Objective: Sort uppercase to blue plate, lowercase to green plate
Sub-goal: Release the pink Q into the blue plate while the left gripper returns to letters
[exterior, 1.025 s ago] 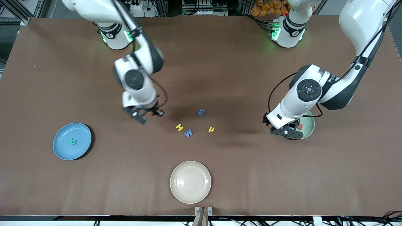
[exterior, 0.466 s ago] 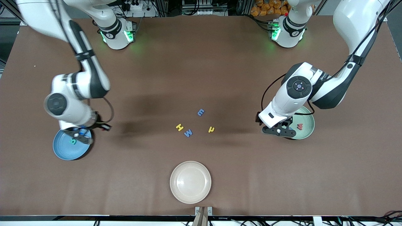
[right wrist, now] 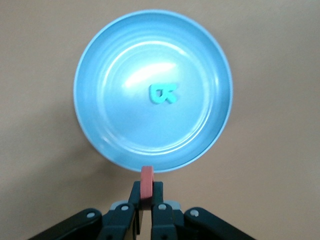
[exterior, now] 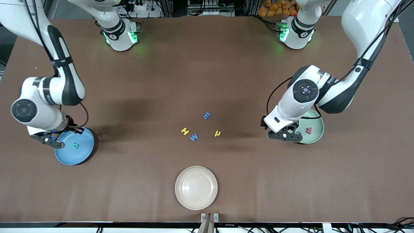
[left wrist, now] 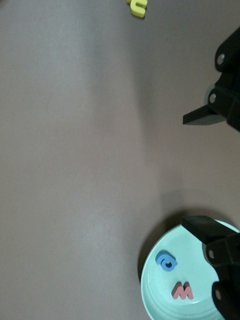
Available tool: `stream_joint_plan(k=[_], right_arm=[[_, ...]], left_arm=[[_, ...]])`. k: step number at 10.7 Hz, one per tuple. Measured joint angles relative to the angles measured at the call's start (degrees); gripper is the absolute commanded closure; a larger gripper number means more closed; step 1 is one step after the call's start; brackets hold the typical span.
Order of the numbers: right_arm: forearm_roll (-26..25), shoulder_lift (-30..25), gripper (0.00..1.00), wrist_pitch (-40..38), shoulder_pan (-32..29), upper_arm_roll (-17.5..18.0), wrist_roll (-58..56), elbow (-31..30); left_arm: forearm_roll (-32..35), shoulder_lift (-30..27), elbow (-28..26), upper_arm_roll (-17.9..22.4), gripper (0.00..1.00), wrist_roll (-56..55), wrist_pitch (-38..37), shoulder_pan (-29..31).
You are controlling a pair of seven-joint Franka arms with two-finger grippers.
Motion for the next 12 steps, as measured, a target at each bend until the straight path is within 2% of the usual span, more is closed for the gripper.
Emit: stream_joint_plan(k=[2, 3, 4, 5, 10, 12], right_arm=[[0.0, 0.3, 0.99, 0.0, -1.4, 0.0, -1.3, 1.4], [0.0, 0.6, 0.75, 0.0, -2.2, 0.0, -1.4, 2.3], [0.0, 1.0, 0.23, 0.0, -2.9, 0.0, -1.5, 3.3], [0.1, 1.4, 0.00, 0.1, -3.4, 0.1, -1.5, 4.3], [2.0, 4.0, 0.00, -0.4, -3.6, 0.4, -1.5, 6.9], [5.8, 4.2, 0.00, -2.9, -2.5, 1.3, -0.9, 6.9]], left_arm=[[0.0, 0.1, 0.7, 0.0, 0.19, -0.7, -1.3, -0.9], [0.0, 0.1, 0.9, 0.1, 0.19, -0.7, -1.4, -0.9], [0.0, 0.2, 1.0, 0.2, 0.19, -0.7, -1.5, -0.9], [0.0, 0.3, 1.2, 0.2, 0.19, -0.7, -1.5, -0.9], [-3.1, 0.4, 4.3, 0.0, 0.18, -3.0, -3.9, -2.3], [-3.2, 0.7, 4.3, -0.1, 0.18, -9.1, -3.9, -5.5]])
